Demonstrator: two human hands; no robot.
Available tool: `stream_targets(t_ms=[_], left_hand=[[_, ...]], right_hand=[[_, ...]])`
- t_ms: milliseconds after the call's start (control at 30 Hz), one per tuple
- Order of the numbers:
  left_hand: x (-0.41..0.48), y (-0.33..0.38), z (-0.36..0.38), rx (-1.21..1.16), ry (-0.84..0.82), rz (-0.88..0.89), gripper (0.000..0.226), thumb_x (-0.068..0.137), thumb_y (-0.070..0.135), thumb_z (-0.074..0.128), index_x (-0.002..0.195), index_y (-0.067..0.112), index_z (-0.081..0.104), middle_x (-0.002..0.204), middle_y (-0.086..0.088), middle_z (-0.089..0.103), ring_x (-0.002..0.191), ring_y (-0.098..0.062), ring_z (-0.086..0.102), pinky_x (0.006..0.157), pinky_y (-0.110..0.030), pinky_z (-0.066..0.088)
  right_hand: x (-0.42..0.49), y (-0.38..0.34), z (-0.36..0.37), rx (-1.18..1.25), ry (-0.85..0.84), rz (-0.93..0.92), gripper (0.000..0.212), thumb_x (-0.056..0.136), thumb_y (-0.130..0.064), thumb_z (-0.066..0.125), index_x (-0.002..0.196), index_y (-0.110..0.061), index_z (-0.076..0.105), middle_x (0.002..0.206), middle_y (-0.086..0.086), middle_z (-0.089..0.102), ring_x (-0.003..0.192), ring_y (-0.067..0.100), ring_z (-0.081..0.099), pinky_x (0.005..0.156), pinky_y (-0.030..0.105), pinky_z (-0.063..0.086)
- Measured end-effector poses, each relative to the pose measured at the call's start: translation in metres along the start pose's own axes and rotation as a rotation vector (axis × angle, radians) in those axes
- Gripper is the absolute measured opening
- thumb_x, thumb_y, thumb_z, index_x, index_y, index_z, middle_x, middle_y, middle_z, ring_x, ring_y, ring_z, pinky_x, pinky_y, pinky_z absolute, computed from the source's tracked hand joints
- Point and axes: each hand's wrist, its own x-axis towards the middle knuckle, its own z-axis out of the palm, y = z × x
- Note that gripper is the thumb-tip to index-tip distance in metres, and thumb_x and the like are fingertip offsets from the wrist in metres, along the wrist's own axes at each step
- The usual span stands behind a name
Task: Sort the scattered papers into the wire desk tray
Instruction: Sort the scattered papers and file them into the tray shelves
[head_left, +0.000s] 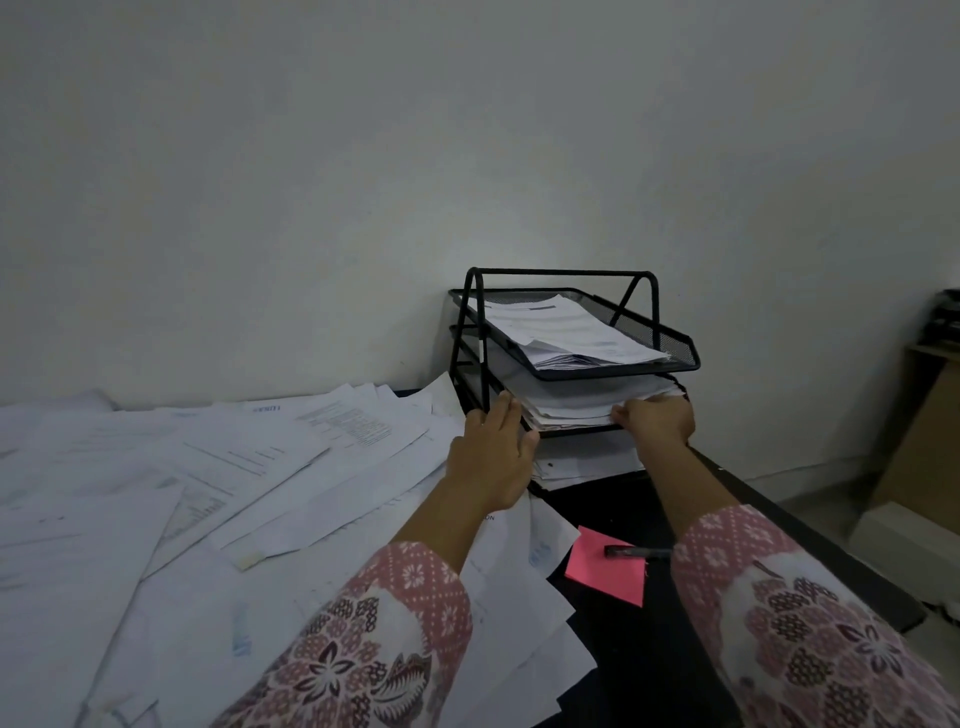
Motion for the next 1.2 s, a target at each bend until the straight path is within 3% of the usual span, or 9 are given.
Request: stream_targets(t_ms=[67,133,200,300,433,533,700,1067,1200], left_hand=[[0.000,-0.001,-0.001,0.008,-0.004,0.000,0.054,0.102,0.038,0.021,0.150,0.014,0.012,0.158,0.003,0.004,0.135,-0.026,0.020,0.105,-0.044,0.032],[0.004,-0.006,0.001,0.003,-0.008,0.007,0.054,0.102,0.038,0.022,0.150,0.014,0.013,0.158,0.002,0.005,0.136,-0.026,0.019,0.107,-0.044,0.030],[0.005,-0.012,-0.003,-0.052,-0.041,0.036,0.058,0.100,0.044,0.021,0.149,0.014,0.019,0.158,0.000,0.010,0.139,-0.026,0.018,0.110,-0.044,0.026],[-0.005,-0.023,-0.011,-0.149,-0.017,0.081,0.072,0.089,0.057,0.017,0.148,0.017,0.027,0.156,-0.002,0.020,0.141,-0.022,0.020,0.113,-0.042,0.023],[-0.036,-0.059,-0.023,-0.144,0.074,0.073,0.048,0.101,0.030,0.038,0.145,0.014,0.031,0.156,-0.001,0.021,0.142,-0.019,0.020,0.115,-0.031,0.019],[-0.063,-0.100,-0.036,-0.058,0.122,0.012,0.047,0.098,0.028,0.045,0.142,0.016,0.037,0.154,0.001,0.025,0.140,-0.018,0.022,0.114,-0.031,0.022],[-0.123,-0.167,-0.072,0.038,0.200,-0.156,0.044,0.094,0.025,0.051,0.137,0.018,0.044,0.149,0.002,0.035,0.138,-0.016,0.025,0.109,-0.027,0.026],[-0.246,-0.270,-0.149,0.219,0.442,-0.634,0.030,0.090,0.011,0.052,0.119,0.016,0.060,0.129,-0.007,0.056,0.124,-0.026,0.043,0.100,-0.036,0.036],[-0.267,-0.288,-0.166,0.301,0.293,-0.932,0.042,0.094,0.034,0.048,0.129,0.013,0.046,0.132,-0.012,0.047,0.123,-0.030,0.041,0.098,-0.040,0.037]], right_hand=[[-0.010,0.003,0.005,0.050,0.026,0.003,0.022,0.085,0.010,0.052,0.107,0.005,0.053,0.098,0.018,0.056,0.084,0.033,0.066,0.079,0.038,0.056],[-0.020,0.003,0.010,0.094,0.014,-0.008,0.040,0.086,0.010,0.050,0.126,0.003,0.046,0.106,0.020,0.053,0.075,0.030,0.065,0.084,0.042,0.055],[-0.033,0.002,0.015,0.044,0.001,-0.057,0.036,0.087,0.006,0.051,0.122,-0.002,0.047,0.099,0.017,0.056,0.065,0.022,0.061,0.082,0.041,0.055],[-0.057,-0.001,0.022,-0.022,-0.041,-0.124,0.028,0.086,0.000,0.053,0.113,-0.007,0.050,0.094,0.013,0.058,0.077,0.026,0.062,0.078,0.037,0.054],[-0.095,-0.002,0.040,-0.046,-0.173,-0.188,0.020,0.087,-0.001,0.054,0.104,-0.010,0.052,0.082,0.006,0.060,0.075,0.025,0.061,0.078,0.040,0.054],[-0.124,0.002,0.060,-0.076,-0.328,-0.194,0.018,0.089,-0.003,0.056,0.107,-0.006,0.054,0.087,0.011,0.061,0.067,0.018,0.059,0.066,0.033,0.054],[-0.177,0.022,0.106,-0.170,-0.562,-0.134,0.016,0.089,-0.006,0.057,0.104,-0.005,0.053,0.087,0.014,0.059,0.062,0.017,0.056,0.054,0.025,0.048],[-0.306,0.059,0.195,-0.375,-0.943,-0.204,0.009,0.088,-0.005,0.059,0.093,0.001,0.064,0.080,0.011,0.064,0.065,0.015,0.059,0.067,0.029,0.058],[-0.334,0.069,0.216,-0.511,-0.945,-0.334,0.024,0.085,-0.017,0.066,0.097,0.003,0.061,0.096,0.020,0.067,0.079,0.022,0.064,0.081,0.032,0.053]])
